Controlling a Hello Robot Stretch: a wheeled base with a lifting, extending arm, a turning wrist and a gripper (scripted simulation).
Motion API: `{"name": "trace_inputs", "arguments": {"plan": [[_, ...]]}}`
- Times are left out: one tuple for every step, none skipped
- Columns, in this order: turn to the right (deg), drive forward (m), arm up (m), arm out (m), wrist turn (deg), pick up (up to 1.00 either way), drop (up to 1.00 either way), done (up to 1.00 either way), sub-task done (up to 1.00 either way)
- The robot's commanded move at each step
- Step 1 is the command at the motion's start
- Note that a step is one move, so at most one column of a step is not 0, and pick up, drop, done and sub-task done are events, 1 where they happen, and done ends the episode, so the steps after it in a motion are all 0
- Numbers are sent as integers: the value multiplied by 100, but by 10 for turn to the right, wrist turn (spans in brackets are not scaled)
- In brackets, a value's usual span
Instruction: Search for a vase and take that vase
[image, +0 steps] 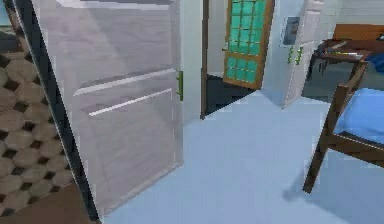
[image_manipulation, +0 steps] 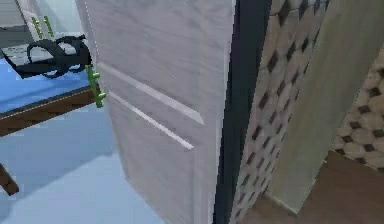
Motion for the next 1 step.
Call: {"name": "trace_inputs", "arguments": {"plan": [[180,0,0,0,0,0,0,0,0]]}}
